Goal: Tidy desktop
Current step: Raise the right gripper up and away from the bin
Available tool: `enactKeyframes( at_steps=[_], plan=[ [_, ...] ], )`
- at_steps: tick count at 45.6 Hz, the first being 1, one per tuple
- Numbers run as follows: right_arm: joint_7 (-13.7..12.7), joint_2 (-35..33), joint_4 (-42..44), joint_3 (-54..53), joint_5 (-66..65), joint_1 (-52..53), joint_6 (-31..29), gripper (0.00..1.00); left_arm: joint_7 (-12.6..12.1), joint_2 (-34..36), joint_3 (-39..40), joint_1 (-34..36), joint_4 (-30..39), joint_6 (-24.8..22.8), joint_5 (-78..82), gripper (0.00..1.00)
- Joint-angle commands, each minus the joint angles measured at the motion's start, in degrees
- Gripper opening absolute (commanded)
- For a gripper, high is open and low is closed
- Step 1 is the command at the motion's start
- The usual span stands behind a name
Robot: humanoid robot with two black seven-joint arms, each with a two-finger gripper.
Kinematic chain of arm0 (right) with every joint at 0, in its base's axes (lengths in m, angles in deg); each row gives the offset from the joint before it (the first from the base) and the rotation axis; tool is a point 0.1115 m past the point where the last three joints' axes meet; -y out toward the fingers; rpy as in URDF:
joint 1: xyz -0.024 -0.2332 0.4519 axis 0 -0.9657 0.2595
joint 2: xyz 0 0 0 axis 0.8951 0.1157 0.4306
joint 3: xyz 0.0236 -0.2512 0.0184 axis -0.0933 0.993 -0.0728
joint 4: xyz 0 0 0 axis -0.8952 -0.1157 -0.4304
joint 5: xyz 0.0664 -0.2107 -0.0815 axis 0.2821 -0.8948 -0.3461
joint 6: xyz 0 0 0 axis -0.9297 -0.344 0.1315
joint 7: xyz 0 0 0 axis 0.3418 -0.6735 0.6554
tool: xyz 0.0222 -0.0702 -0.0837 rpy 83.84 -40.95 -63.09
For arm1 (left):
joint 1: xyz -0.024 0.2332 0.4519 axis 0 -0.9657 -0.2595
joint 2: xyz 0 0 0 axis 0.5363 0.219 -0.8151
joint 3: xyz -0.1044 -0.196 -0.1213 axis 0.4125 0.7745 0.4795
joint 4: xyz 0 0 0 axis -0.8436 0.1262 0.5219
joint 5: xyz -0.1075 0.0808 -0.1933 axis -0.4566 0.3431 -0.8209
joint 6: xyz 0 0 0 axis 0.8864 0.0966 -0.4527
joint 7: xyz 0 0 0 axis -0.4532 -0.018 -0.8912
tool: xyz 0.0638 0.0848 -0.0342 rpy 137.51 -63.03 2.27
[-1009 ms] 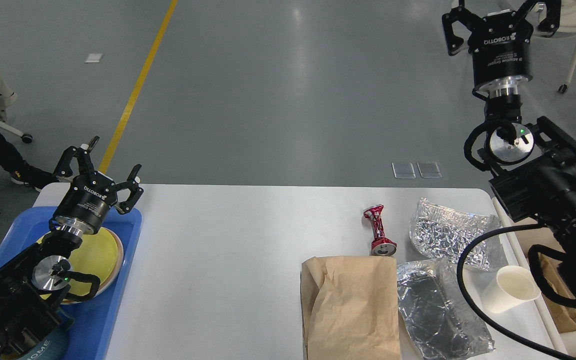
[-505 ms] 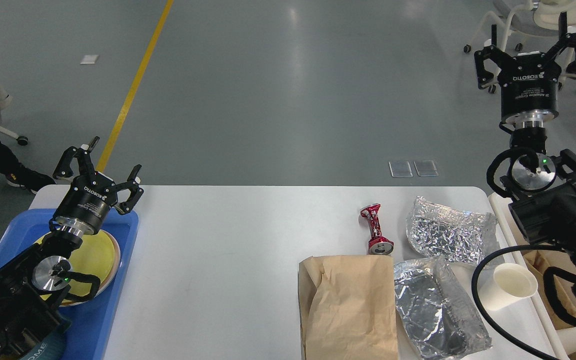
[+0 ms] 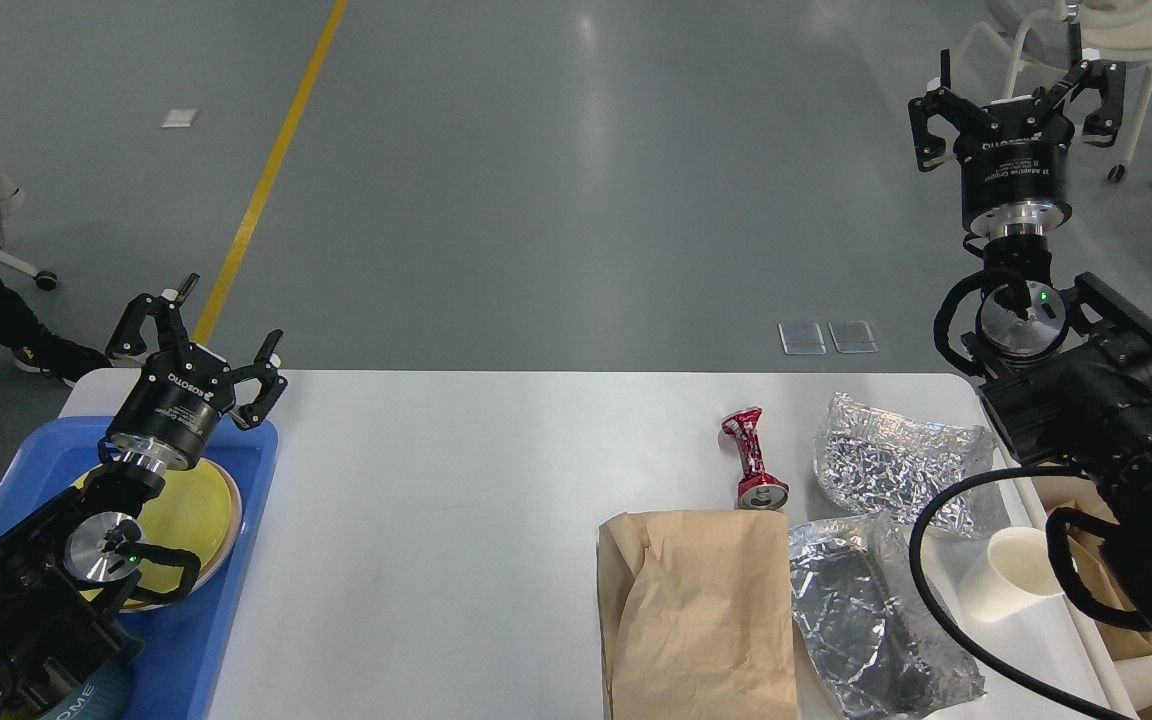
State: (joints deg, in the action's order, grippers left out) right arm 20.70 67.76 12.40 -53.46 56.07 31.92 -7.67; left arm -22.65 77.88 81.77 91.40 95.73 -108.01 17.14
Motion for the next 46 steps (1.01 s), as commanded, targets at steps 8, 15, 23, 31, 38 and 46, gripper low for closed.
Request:
enactKeyframes(
  at_steps=[8,15,23,31,38,46],
  plan=[
    [-3.19,-7.77,-0.69,26.77,-5.14,11.71,0.25,1.0,0.02,0.0,0.0,0.0,0.0,0.0,0.0,1.0],
    [-6.98,-6.37,0.72,61.13,-13.49,26.83,0.25,1.0,0.02,0.0,0.0,0.0,0.0,0.0,0.0,1.0],
    [-6.81,-4.52,-2.87,98.23,-16.48,38.52,-1.59,1.0,0.02,0.0,0.0,0.0,0.0,0.0,0.0,1.0],
    [-6.37,-10.75,-37.47,122.08,-25.43,64.26,-5.81,1.0,0.02,0.0,0.0,0.0,0.0,0.0,0.0,1.0],
    [-6.19,-12.78,-55.34,124.11,-39.67,73.42,-10.63,1.0,0.02,0.0,0.0,0.0,0.0,0.0,0.0,1.0],
    [-6.98,-14.36,-68.0,124.38,-42.85,76.59,-12.23,1.0,0.02,0.0,0.0,0.0,0.0,0.0,0.0,1.0]
  ],
)
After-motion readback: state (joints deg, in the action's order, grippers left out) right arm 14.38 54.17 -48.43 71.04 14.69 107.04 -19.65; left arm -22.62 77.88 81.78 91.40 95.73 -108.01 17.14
